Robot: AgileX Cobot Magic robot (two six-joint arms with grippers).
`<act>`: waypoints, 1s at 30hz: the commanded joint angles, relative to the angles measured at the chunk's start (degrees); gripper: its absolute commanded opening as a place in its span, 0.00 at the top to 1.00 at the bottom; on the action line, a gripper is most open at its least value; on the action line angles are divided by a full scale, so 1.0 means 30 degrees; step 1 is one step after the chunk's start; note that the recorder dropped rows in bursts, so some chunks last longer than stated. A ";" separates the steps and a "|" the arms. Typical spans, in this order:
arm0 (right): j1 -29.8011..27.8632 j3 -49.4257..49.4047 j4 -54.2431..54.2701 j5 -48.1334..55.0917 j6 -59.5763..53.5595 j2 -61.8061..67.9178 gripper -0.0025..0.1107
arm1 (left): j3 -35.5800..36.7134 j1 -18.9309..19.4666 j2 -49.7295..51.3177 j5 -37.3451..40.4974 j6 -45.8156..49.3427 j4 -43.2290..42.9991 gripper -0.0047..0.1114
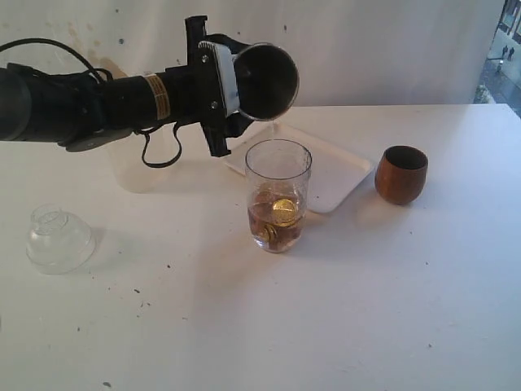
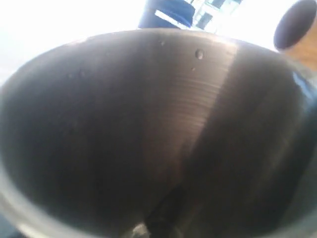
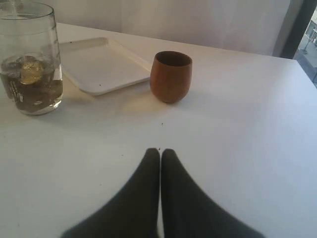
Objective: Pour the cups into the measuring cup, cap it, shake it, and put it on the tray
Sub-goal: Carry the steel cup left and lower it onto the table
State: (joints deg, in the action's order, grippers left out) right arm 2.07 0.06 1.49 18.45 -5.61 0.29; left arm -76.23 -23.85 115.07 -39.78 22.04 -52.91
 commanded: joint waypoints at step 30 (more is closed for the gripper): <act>0.0048 -0.0019 0.0060 -0.0175 0.0000 -0.0098 0.97 | 0.2620 0.6401 -0.7793 0.8646 -1.8224 0.7362 0.96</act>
State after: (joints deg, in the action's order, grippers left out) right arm 2.07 0.06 1.49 18.45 -5.61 0.29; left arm -71.59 -8.42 92.68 -13.53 -32.36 -31.87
